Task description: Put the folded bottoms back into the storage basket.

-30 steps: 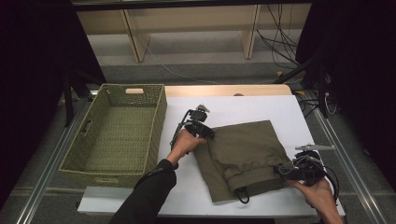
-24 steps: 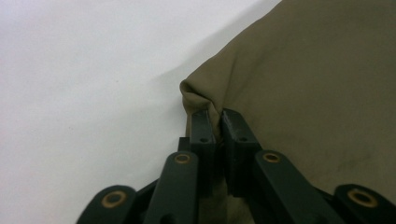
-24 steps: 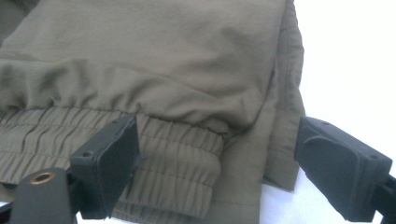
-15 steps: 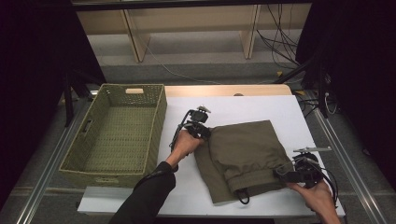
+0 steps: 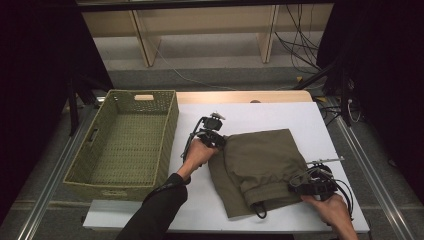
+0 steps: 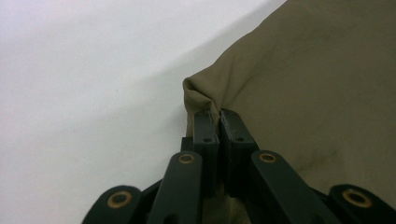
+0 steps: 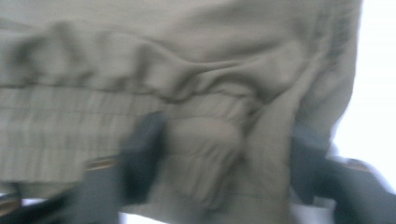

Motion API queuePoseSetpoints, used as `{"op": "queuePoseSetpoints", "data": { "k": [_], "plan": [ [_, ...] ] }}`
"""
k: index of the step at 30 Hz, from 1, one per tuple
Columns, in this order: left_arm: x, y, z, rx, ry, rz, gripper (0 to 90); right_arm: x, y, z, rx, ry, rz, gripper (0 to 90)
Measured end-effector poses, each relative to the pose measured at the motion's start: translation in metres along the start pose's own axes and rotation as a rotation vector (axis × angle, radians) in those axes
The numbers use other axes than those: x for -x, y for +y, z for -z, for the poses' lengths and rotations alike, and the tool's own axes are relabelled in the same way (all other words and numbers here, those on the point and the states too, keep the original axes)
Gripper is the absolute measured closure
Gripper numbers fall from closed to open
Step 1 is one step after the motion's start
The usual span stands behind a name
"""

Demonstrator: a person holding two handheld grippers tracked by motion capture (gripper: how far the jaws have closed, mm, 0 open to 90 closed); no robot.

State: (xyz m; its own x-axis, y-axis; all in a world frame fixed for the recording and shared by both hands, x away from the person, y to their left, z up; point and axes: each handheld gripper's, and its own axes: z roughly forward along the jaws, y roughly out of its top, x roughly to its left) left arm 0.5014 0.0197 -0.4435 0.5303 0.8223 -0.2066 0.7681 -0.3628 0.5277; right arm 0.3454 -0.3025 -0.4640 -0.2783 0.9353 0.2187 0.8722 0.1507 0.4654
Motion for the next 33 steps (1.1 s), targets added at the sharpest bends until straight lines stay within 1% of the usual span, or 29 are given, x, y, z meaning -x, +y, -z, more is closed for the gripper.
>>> {"op": "queuePoseSetpoints", "data": {
  "k": [1,2,3,4,6,10,12,14,15,17,19,20,22,25,28,31,33],
  "plan": [
    [0.0,0.0,0.0,0.001,0.001,-0.001,85.3,0.001,0.001,-0.002,0.008,0.031,-0.005,47.4],
    [0.001,0.0,0.0,0.004,0.002,-0.004,85.3,0.0,0.001,-0.002,0.004,0.033,-0.005,50.9],
    [0.001,0.0,0.0,0.006,0.001,-0.003,85.3,0.0,0.002,-0.001,0.006,0.051,-0.012,55.3],
    [0.001,0.0,0.001,0.007,0.0,-0.003,85.3,0.0,0.002,-0.001,0.01,0.052,-0.011,56.5],
    [0.001,0.0,0.001,0.01,-0.002,-0.002,85.3,-0.002,0.001,0.0,0.014,0.043,0.001,57.0],
    [0.002,-0.001,0.003,0.017,-0.004,-0.005,85.4,-0.004,0.001,0.003,0.019,0.032,-0.002,52.5],
    [0.003,-0.001,0.003,0.021,-0.005,-0.006,85.3,-0.003,0.001,0.002,0.017,0.031,-0.006,51.4],
    [0.003,0.0,0.004,0.025,-0.003,-0.008,85.3,-0.001,0.001,0.001,0.023,0.037,-0.004,52.1],
    [0.004,0.0,0.004,0.028,-0.004,-0.005,85.4,-0.001,0.002,0.001,0.022,0.04,-0.008,54.6],
    [0.004,0.0,0.005,0.031,-0.003,-0.006,85.4,-0.002,0.002,0.002,0.025,0.041,0.001,59.3],
    [0.003,0.0,0.005,0.033,-0.005,-0.001,85.5,-0.004,0.001,0.003,0.035,0.032,0.014,67.4],
    [0.003,0.0,0.004,0.033,-0.004,-0.003,85.4,-0.004,0.001,0.004,0.038,0.032,0.009,69.3],
    [0.002,-0.001,0.004,0.036,-0.004,-0.005,85.4,-0.003,0.001,0.005,0.042,0.03,0.014,72.4],
    [0.002,-0.001,0.005,0.037,-0.006,-0.005,85.4,-0.007,0.001,0.007,0.05,0.007,0.028,75.0],
    [0.002,-0.001,0.007,0.04,-0.01,-0.006,85.5,-0.008,0.001,0.007,0.061,0.008,0.026,75.7],
    [0.002,-0.001,0.01,0.067,-0.003,-0.004,86.2,-0.009,0.001,0.01,0.065,0.007,0.031,77.5],
    [0.004,0.0,0.012,0.075,-0.001,-0.007,86.5,-0.01,0.001,0.013,0.082,0.007,0.038,78.3]
  ]
}}
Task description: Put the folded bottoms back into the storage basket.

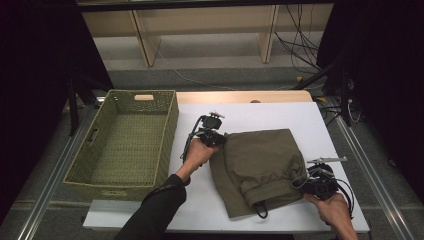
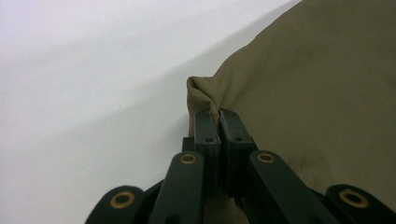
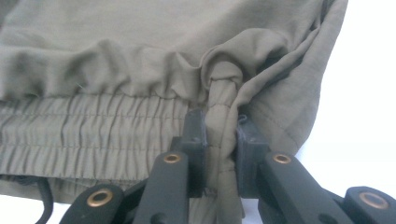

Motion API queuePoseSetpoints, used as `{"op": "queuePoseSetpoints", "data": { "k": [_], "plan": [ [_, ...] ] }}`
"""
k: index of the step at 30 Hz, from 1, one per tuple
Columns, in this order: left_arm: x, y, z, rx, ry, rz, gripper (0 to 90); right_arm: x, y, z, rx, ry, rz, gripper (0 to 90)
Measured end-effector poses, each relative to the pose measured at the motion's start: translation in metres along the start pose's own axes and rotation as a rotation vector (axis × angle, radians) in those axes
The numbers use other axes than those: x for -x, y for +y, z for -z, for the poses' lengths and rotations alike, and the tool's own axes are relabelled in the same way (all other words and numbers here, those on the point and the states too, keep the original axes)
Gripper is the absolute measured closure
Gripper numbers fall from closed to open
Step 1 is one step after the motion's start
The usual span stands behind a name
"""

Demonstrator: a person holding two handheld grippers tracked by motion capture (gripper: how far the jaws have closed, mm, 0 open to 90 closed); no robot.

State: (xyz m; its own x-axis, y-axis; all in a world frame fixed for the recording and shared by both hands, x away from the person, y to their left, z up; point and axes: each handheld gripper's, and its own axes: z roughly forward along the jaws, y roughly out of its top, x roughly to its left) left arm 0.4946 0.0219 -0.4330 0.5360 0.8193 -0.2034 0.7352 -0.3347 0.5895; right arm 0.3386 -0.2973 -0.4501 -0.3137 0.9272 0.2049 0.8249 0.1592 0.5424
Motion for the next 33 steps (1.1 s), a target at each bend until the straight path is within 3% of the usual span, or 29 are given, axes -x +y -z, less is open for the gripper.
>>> {"op": "queuePoseSetpoints", "data": {
  "k": [8,16,24,33],
  "plan": [
    [0.007,0.013,0.017,0.027,-0.001,-0.032,86.8,-0.007,0.004,0.017,0.079,0.012,0.004,78.9],
    [0.012,0.023,0.034,0.041,0.005,-0.064,86.8,-0.018,0.009,0.028,0.122,0.019,0.018,79.1],
    [0.003,0.028,0.053,0.043,0.01,-0.064,86.7,-0.032,0.018,0.033,0.148,0.036,0.041,79.1],
    [-0.015,0.036,0.087,0.066,0.031,-0.056,86.7,-0.054,0.036,0.038,0.182,0.062,0.077,79.2]
  ]
}}
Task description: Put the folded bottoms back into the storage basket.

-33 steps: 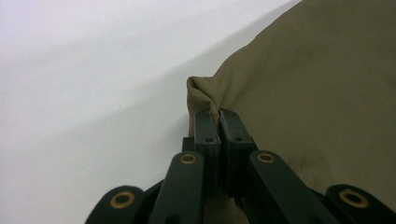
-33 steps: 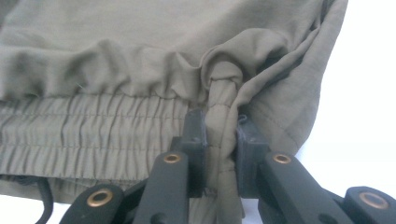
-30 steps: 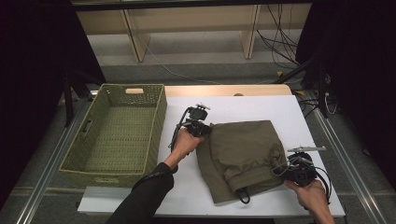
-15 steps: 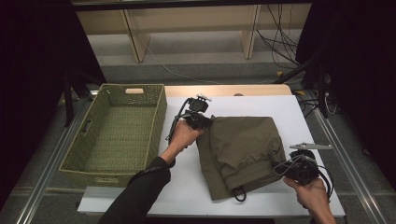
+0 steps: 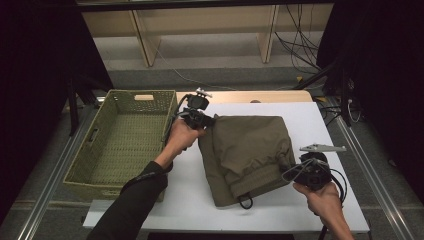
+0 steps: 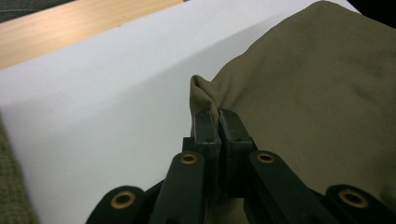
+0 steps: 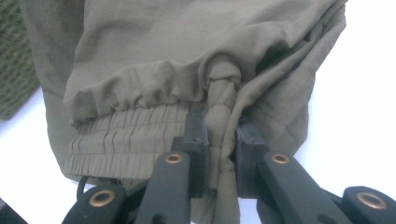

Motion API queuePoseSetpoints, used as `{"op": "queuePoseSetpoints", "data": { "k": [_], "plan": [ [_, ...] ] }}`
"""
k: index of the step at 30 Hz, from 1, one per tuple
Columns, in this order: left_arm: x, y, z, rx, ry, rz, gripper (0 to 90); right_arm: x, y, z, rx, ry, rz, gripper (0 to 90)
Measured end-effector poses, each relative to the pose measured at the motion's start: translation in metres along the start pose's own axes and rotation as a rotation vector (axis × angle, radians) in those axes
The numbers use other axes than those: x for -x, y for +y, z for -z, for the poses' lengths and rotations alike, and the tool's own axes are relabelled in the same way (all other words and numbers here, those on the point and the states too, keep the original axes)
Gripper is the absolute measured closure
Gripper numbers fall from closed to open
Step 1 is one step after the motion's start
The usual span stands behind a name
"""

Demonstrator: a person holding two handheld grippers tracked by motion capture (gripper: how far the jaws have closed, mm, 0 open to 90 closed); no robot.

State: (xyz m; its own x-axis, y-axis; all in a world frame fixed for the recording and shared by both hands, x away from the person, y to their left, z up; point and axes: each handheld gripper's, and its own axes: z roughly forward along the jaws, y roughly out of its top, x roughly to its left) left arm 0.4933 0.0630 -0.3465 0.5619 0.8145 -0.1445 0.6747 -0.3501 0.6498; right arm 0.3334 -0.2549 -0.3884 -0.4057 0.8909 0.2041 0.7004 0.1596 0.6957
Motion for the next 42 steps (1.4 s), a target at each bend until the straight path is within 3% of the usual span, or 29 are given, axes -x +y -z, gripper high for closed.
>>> {"op": "queuePoseSetpoints", "data": {
  "k": [12,29,42],
  "plan": [
    [-0.037,0.007,0.041,0.05,0.025,0.06,86.7,-0.036,0.042,-0.003,0.029,0.039,0.095,79.1],
    [-0.08,0.019,0.093,0.087,0.07,0.124,86.7,-0.082,0.097,-0.006,0.047,0.093,0.181,79.2],
    [-0.119,0.02,0.134,0.11,0.125,0.181,86.7,-0.115,0.125,-0.015,0.049,0.153,0.225,79.3]
  ]
}}
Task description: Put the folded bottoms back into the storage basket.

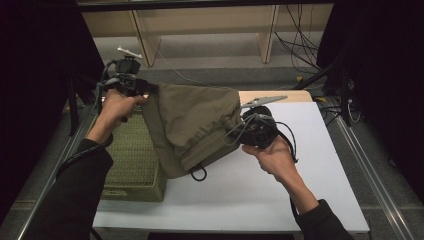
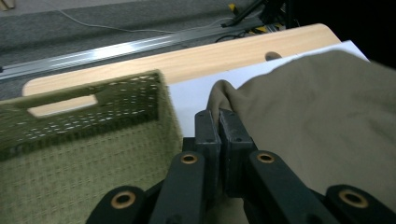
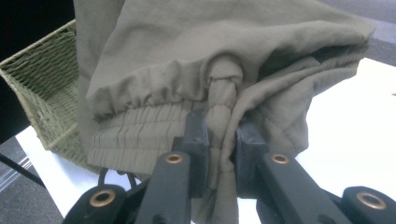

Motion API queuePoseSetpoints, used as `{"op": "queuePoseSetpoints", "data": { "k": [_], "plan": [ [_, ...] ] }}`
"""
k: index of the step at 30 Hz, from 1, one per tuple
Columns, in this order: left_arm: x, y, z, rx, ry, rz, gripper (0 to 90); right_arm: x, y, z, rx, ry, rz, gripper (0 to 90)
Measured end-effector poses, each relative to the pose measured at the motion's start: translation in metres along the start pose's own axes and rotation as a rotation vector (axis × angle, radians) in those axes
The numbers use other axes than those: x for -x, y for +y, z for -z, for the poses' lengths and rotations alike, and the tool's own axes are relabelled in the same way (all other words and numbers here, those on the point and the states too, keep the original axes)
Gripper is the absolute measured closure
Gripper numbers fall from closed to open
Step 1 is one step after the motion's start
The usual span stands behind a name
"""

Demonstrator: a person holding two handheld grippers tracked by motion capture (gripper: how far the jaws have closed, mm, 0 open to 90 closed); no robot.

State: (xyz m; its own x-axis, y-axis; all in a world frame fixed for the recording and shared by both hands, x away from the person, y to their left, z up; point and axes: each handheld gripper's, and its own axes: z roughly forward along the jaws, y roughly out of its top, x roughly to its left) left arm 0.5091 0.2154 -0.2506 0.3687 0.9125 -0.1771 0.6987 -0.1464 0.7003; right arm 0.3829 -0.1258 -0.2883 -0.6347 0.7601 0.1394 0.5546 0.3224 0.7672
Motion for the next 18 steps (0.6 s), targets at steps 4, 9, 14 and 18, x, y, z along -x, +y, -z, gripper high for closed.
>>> {"op": "queuePoseSetpoints", "data": {
  "k": [4,9,14,18],
  "plan": [
    [-0.011,-0.001,0.005,0.004,0.016,0.021,87.3,-0.01,0.011,-0.009,-0.004,0.022,0.022,79.7],
    [-0.025,0.0,0.013,0.017,0.026,0.046,87.3,-0.017,0.02,-0.02,-0.004,0.022,0.029,79.6],
    [-0.04,0.001,0.026,0.037,0.044,0.074,87.3,-0.027,0.03,-0.025,0.009,0.04,0.045,79.6],
    [-0.049,0.002,0.033,0.045,0.058,0.089,87.3,-0.037,0.04,-0.03,0.013,0.047,0.068,79.6]
  ]
}}
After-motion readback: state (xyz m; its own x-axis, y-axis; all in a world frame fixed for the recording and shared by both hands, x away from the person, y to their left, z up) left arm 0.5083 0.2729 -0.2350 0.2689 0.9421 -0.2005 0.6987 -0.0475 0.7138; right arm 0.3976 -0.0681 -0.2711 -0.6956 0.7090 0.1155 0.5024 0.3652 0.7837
